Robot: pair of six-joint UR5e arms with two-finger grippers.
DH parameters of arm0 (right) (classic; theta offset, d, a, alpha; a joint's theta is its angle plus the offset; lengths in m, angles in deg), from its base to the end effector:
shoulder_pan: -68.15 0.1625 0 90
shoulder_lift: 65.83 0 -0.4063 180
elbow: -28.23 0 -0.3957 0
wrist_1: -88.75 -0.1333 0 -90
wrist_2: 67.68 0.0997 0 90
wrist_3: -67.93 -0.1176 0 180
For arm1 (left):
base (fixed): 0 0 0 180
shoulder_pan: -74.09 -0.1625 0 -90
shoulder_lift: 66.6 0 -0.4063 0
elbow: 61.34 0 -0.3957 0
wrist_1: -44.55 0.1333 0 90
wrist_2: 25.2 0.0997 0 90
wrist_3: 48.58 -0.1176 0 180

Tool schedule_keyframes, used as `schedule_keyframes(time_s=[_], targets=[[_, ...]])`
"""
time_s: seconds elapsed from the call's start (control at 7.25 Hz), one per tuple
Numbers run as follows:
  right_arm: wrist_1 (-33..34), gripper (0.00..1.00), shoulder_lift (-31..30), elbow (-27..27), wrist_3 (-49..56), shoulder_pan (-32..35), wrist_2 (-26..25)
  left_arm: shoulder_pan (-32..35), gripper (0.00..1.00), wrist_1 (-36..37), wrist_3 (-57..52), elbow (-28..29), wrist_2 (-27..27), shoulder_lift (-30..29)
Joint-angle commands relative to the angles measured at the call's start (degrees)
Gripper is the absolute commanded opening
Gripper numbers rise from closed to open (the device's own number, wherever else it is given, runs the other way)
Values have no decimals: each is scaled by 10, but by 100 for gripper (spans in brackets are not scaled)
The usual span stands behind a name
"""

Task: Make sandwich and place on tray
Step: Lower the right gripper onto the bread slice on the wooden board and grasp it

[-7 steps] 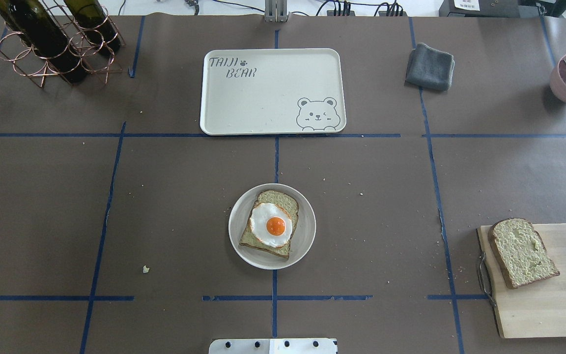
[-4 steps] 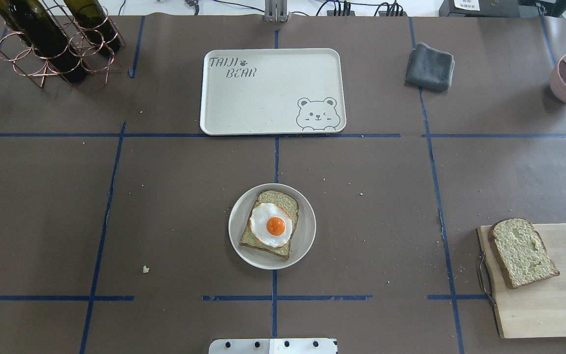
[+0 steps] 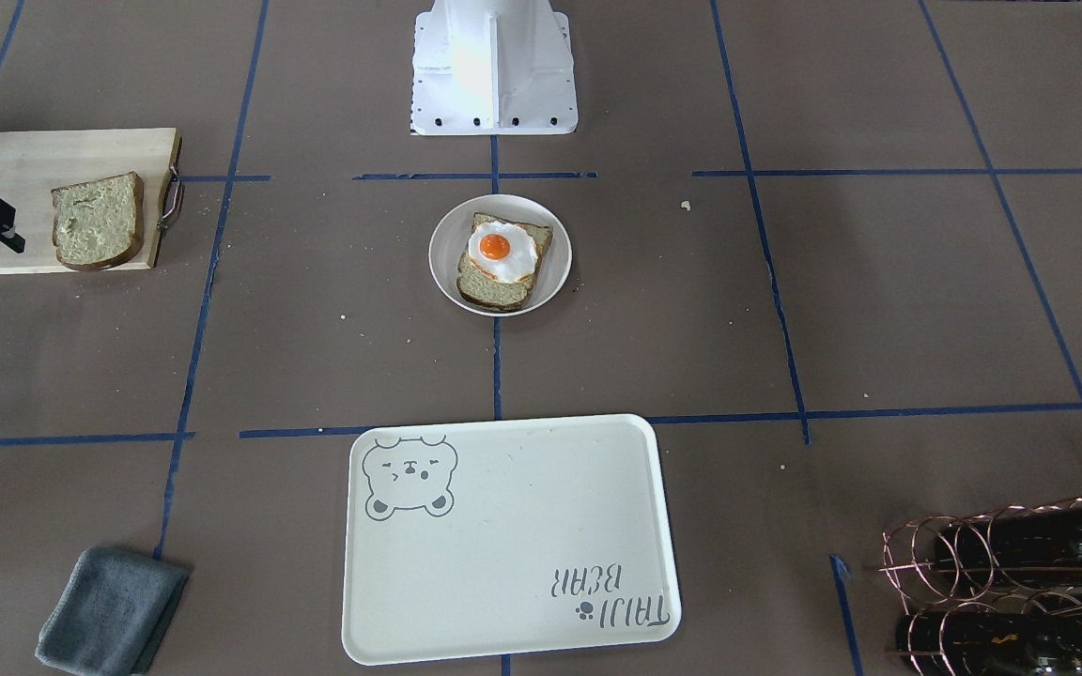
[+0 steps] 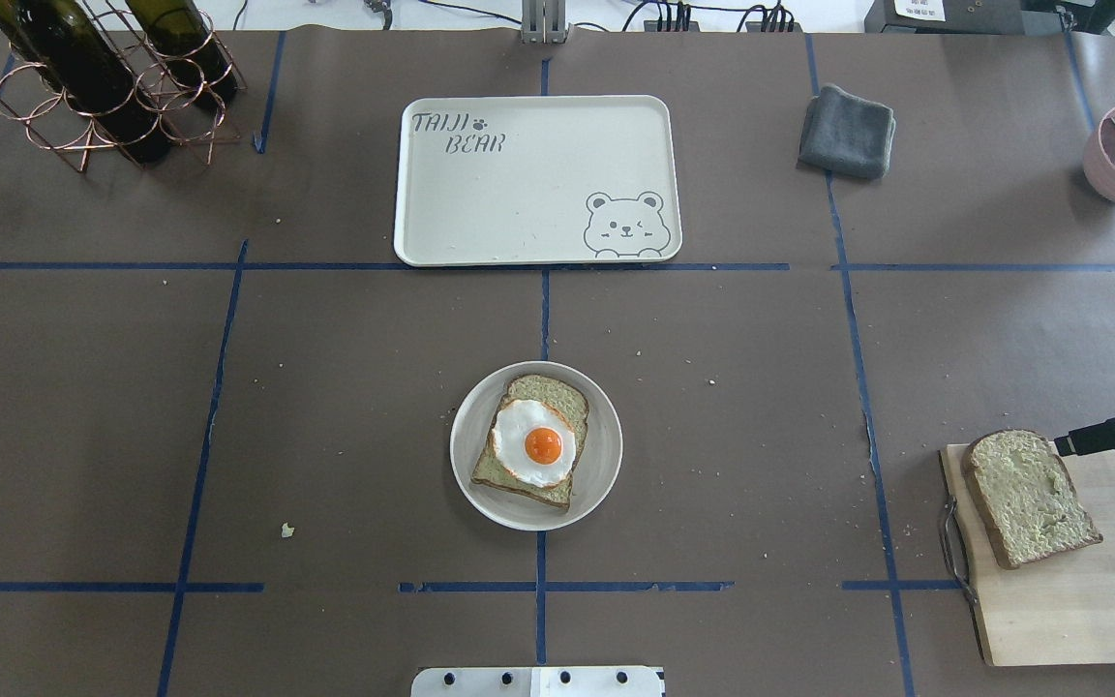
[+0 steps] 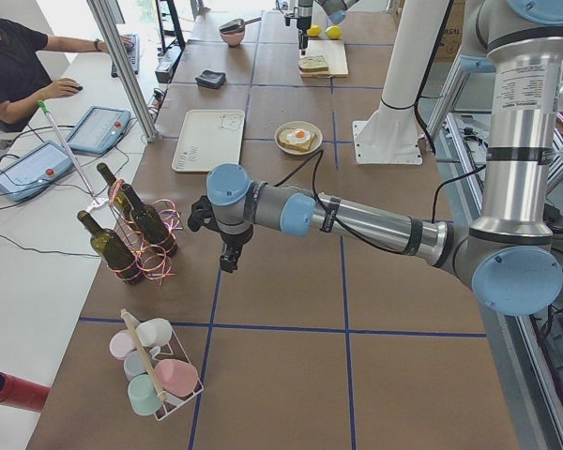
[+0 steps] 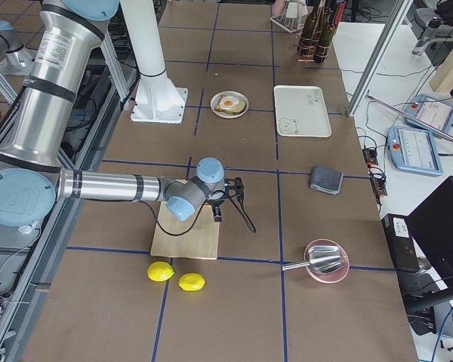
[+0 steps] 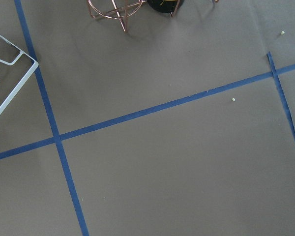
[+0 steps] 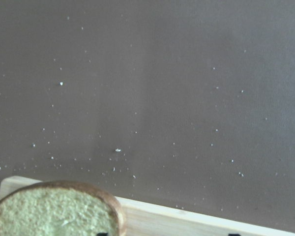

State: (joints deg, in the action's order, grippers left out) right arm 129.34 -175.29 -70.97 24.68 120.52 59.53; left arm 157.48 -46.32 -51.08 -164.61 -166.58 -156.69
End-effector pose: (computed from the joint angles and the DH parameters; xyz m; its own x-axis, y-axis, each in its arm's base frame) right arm -0.1892 -0.3472 0.6258 0.6140 -0.1536 0.7742 0.0724 0.9877 0.1385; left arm 0.0164 -0.5018 0.5240 0.5925 0.3044 -0.7459 -0.1376 0.9505 0.2786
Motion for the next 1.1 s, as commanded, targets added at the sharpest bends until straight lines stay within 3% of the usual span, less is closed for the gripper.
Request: schedule_keyframes(time_s=[0.0,0.41,0.55,0.69,0.83,0.97], targets=[[-6,78,-5,-5,-49,-14,28,-1,100,0,12,0,0,0],[-8,71,-3,-4,-55,-32,28,-1,100,-1,36,-2,1,-1],[-8,58,-3,-4,-55,-32,28,-1,100,-1,36,-2,1,-1],[-8,15,-4,-4,-55,-32,30,-1,100,-1,36,-2,1,-1],[-10,0,-6,-3,-55,-32,34,-1,100,-1,36,-2,1,-1],[-24,0,-6,-1,-56,-32,39,-1,100,-1,36,-3,1,-1]])
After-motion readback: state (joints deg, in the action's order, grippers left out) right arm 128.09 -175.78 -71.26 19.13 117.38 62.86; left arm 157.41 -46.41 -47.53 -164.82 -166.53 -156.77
